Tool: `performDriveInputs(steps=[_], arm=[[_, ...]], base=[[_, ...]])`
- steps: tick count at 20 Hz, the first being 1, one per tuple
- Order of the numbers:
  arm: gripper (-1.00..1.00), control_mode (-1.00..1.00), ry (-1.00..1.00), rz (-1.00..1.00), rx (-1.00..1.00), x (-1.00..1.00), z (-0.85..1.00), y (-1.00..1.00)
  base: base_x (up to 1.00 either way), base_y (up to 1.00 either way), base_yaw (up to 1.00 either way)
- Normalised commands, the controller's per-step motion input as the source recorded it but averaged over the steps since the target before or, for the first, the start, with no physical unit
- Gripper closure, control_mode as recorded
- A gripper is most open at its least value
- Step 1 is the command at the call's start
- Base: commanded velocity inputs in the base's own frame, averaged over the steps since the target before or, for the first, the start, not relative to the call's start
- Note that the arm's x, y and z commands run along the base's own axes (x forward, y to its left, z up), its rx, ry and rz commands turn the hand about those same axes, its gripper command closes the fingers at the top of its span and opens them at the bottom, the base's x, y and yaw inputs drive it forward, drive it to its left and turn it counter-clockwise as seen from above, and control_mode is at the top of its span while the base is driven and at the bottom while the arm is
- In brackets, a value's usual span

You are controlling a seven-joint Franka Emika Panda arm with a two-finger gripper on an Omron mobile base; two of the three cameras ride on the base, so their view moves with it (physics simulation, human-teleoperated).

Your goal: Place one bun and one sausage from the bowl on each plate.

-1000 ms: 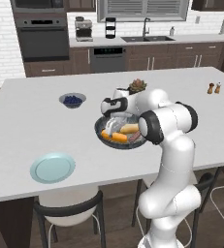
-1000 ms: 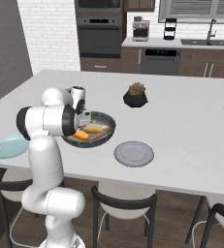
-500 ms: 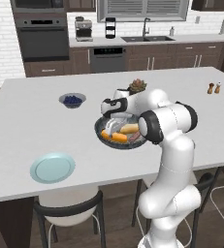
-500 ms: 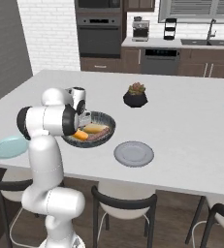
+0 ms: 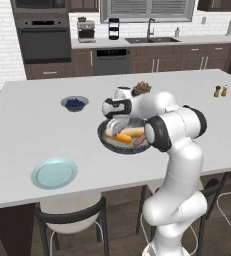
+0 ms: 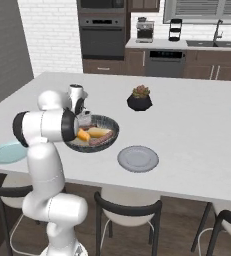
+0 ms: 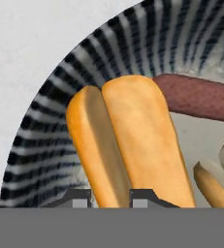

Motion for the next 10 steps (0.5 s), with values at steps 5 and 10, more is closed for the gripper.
performDriveInputs(steps=[5,10], arm=[[1.00,-1.00,-0.02,0.00,-0.06,-0.14,0.65,0.37],[1.00,-1.00,0.00,0.00,-0.06,-0.36,0.85,0.93]], base=[[0.00,0.00,0.00],[0.00,0.00,0.00]])
